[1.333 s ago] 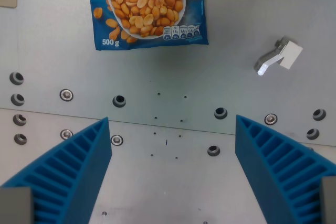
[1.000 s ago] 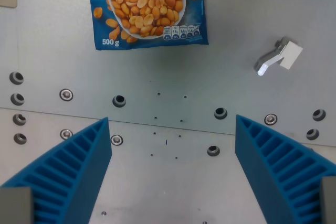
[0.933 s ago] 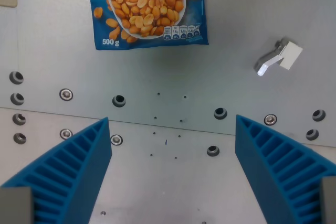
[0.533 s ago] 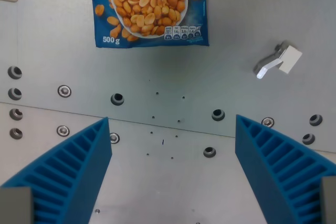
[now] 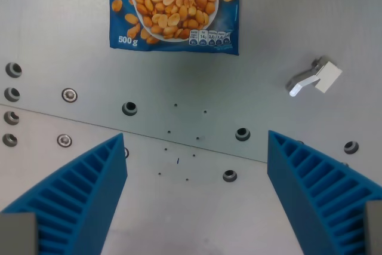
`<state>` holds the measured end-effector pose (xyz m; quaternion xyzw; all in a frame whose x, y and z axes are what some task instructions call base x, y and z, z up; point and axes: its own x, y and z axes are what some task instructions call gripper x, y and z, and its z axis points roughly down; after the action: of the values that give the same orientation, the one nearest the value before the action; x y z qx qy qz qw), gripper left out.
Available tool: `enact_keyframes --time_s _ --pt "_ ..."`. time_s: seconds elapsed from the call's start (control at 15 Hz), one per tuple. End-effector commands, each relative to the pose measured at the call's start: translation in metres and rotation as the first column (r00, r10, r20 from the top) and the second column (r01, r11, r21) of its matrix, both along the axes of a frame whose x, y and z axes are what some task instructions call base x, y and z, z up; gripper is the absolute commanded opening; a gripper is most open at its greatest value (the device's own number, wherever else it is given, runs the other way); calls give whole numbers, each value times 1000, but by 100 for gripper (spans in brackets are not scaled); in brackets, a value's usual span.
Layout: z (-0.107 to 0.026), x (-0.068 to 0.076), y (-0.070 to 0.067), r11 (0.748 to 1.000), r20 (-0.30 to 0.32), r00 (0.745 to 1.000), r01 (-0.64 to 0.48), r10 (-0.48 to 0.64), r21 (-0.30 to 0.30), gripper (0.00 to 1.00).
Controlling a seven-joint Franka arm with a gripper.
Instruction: Rotate around base positive z
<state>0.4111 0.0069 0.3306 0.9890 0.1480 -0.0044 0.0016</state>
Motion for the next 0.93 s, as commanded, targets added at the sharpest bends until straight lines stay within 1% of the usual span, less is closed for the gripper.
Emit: enact_keyframes --time_s 0.07,0.47,0.93 --pt "3 0 0 989 8 989 -150 150 -2 100" --pt "3 0 0 974 8 973 -229 229 -2 100" --pt "3 0 0 948 8 948 -318 318 -3 100"
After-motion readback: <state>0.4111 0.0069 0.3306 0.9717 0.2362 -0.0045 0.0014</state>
